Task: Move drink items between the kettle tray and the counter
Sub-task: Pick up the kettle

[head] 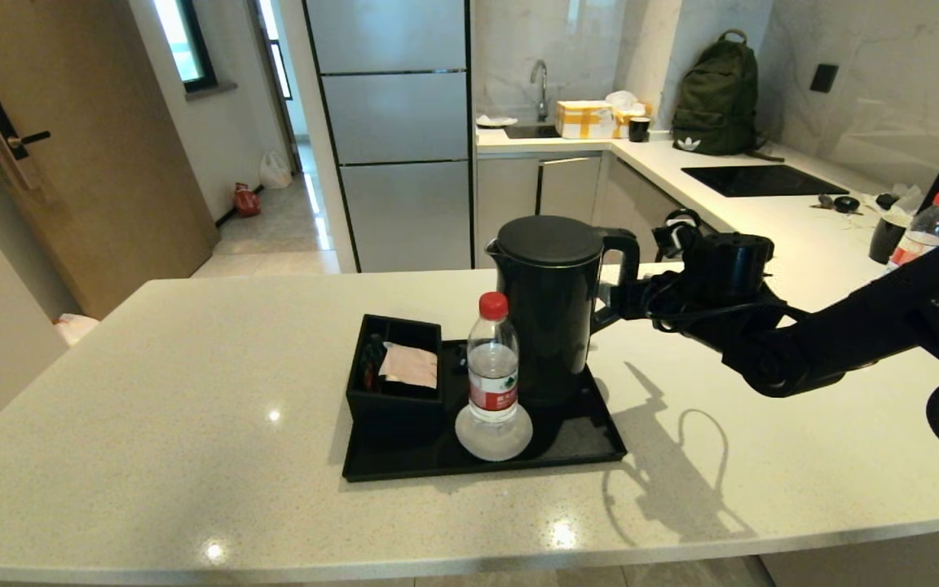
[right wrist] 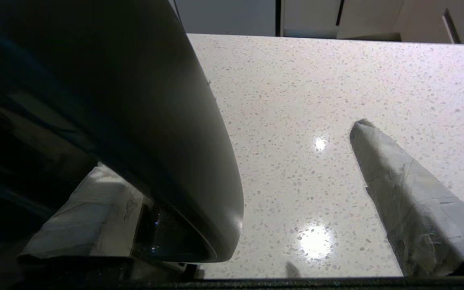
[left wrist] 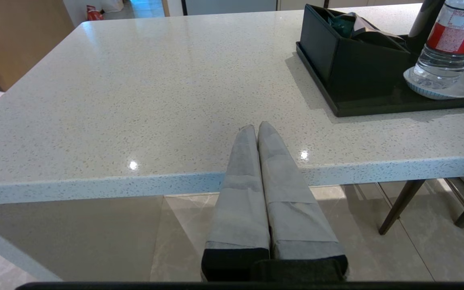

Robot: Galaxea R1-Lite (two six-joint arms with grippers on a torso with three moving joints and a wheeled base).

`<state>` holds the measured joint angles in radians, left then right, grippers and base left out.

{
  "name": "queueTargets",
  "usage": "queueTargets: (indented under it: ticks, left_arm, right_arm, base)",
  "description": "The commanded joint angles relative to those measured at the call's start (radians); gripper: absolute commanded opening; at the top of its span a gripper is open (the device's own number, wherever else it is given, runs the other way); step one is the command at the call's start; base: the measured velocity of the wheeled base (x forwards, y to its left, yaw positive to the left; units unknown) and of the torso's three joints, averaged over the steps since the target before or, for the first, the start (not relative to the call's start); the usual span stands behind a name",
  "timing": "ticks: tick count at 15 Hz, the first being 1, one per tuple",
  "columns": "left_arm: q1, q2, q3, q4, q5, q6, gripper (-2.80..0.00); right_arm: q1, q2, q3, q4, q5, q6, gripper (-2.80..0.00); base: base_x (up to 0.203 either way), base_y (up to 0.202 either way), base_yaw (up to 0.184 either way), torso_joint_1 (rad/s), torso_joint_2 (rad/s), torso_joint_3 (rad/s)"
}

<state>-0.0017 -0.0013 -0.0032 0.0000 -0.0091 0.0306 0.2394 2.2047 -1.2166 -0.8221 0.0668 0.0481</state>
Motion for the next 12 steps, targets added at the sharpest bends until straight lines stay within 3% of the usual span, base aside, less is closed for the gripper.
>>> queueTargets:
  ticks: [1, 12]
  left_arm:
    - [0.000, 0.001, 0.000, 0.000, 0.000, 0.000, -2.80]
    - [0.000, 0.001, 0.000, 0.000, 0.000, 0.002, -2.80]
  right_arm:
    - [-0.002, 0.000, -0.004, -0.005, -0.001, -0.001, -2.80]
    - [0.006, -0.036, 0.005, 0.003, -0.033, 0.012, -2.80]
  base:
    - [0.000, 0.000, 0.000, 0.000, 0.00, 0.000]
    - [0.000, 0.000, 0.000, 0.000, 0.00, 0.000]
